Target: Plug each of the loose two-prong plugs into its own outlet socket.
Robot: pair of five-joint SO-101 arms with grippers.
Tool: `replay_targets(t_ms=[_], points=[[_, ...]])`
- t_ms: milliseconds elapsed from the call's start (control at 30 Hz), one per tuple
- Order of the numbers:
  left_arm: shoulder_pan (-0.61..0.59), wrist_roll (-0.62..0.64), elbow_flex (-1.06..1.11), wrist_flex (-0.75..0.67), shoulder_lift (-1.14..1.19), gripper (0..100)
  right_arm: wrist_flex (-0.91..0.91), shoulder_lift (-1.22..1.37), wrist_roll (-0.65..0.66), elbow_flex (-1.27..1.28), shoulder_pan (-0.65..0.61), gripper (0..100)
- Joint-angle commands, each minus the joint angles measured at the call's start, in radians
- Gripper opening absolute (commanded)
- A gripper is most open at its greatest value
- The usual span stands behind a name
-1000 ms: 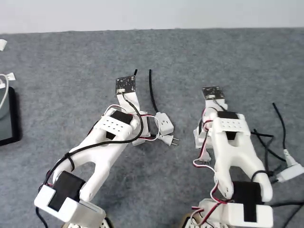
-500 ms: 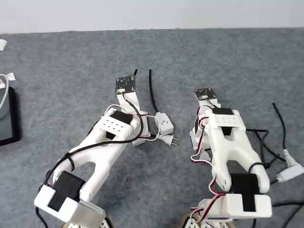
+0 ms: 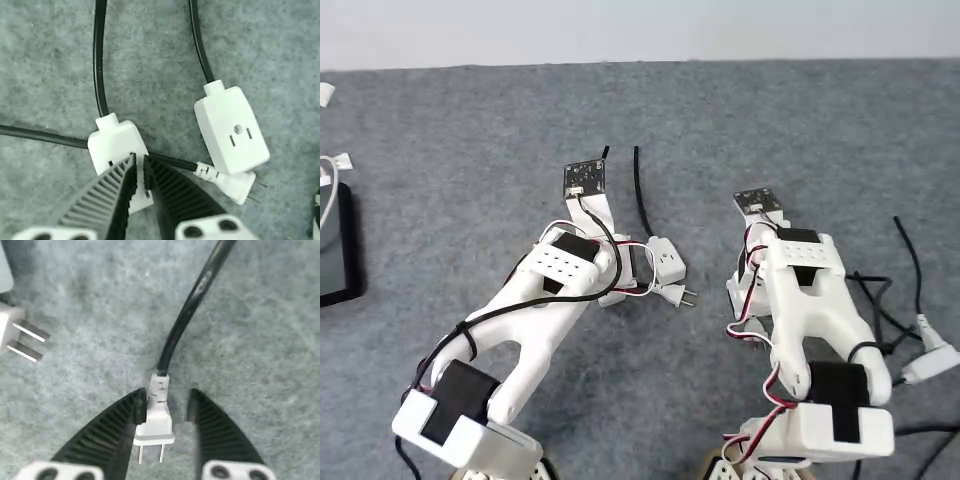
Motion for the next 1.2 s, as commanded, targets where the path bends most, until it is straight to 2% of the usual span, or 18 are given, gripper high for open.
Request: replay_targets(t_ms=[0,167,800,933,1167], points=[[-0.002,0.008,0.002,-0.006,0.026,3,0.007,-0.002,0.014,-0.037,0.005,15.4],[-0.002,0.008,0.002,-0.005,0.026,3,-0.001,-0.001,0.014,-0.038,-0.010,7.8],[-0.032,-0.048,0.002,-0.005,0.026,3,0.059,0.147,0.011,-0.161,-0.028,7.4],[-0.032,-0.048,0.002,-0.005,0.026,3,0.058,0.145,0.005,-0.163,-0.030,0.3],[-0.031,-0.048,0.002,-0.005,0.026,3,0.065,0.127,-0.034,-0.161,-0.028,0.9]])
